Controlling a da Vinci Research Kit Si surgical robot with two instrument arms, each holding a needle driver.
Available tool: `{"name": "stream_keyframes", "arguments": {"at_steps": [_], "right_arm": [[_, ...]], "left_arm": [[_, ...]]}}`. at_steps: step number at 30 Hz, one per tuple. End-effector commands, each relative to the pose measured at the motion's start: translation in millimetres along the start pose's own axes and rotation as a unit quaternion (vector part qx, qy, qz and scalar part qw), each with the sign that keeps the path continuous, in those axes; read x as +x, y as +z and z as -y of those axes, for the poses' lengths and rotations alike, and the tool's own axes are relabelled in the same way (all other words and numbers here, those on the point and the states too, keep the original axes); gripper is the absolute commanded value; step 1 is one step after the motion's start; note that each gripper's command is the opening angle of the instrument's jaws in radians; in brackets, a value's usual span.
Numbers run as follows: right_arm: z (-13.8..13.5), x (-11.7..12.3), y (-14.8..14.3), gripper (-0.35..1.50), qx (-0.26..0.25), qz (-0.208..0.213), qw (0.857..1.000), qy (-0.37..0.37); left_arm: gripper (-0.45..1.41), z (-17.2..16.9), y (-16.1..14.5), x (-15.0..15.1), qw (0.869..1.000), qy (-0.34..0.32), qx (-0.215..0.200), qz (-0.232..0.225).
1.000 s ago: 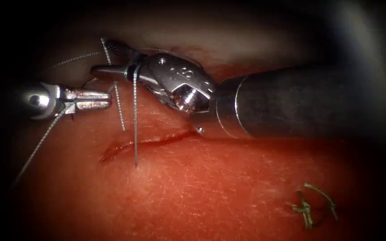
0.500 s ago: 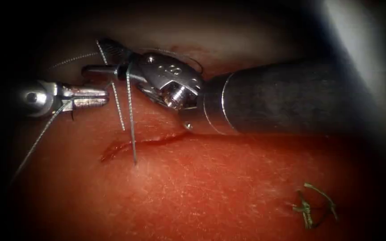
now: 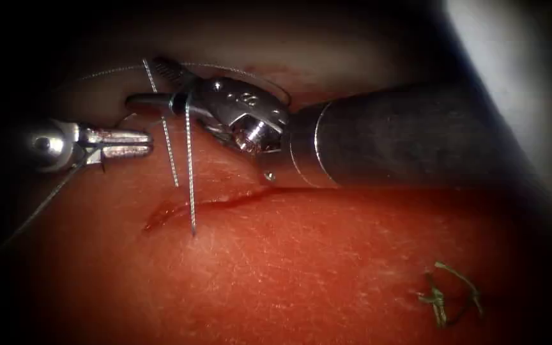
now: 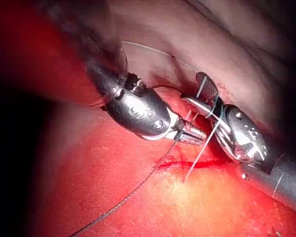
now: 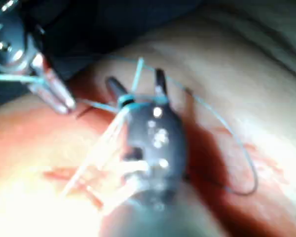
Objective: Wound Closure
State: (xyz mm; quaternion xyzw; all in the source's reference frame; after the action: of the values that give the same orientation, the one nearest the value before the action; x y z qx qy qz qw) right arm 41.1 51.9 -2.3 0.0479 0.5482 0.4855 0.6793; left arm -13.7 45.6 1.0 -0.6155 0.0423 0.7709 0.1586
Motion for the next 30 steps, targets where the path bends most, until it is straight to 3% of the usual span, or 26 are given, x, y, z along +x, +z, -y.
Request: {"name": "stream_keyframes", "arguments": {"at_steps": [1,2,3,5,6,7,16,23,30], "right_arm": [[0.3,-0.5,0.6,0.59,0.001,0.000,1.000,0.007],[0.3,-0.5,0.6,0.59,0.001,0.000,1.000,0.007],[0.3,-0.5,0.7,0.32,0.002,0.001,1.000,0.016],[0.4,-0.6,0.8,0.19,0.012,0.004,1.000,0.028],[0.5,-0.6,0.8,-0.25,0.027,0.005,0.999,0.036],[0.6,-0.6,0.7,-0.35,0.035,0.008,0.999,0.039],[0.6,-0.7,-1.0,-0.35,0.068,0.019,0.997,0.038],[2.6,-1.0,-3.5,-0.35,0.086,0.021,0.995,0.042],[4.3,-1.9,-8.6,-0.35,0.090,0.017,0.995,0.042]], "left_arm": [[-0.35,-0.4,0.5,-0.8,1.000,-0.001,-0.001,0.000],[-0.35,-0.4,0.5,-0.8,1.000,-0.001,-0.001,0.000],[-0.35,-0.4,0.4,-0.8,1.000,-0.001,-0.001,-0.001],[-0.35,-0.5,0.3,-0.8,1.000,-0.001,0.000,0.000],[-0.35,-0.4,0.2,-0.8,1.000,-0.001,0.000,0.000],[-0.35,-0.4,0.2,-0.8,1.000,-0.001,0.000,0.000],[-0.35,0.0,0.0,-0.9,1.000,-0.004,-0.001,0.000],[-0.35,2.5,-1.3,-1.7,1.000,-0.013,0.006,0.009],[-0.35,9.3,-2.4,-3.0,0.999,-0.021,0.028,0.030]]}}
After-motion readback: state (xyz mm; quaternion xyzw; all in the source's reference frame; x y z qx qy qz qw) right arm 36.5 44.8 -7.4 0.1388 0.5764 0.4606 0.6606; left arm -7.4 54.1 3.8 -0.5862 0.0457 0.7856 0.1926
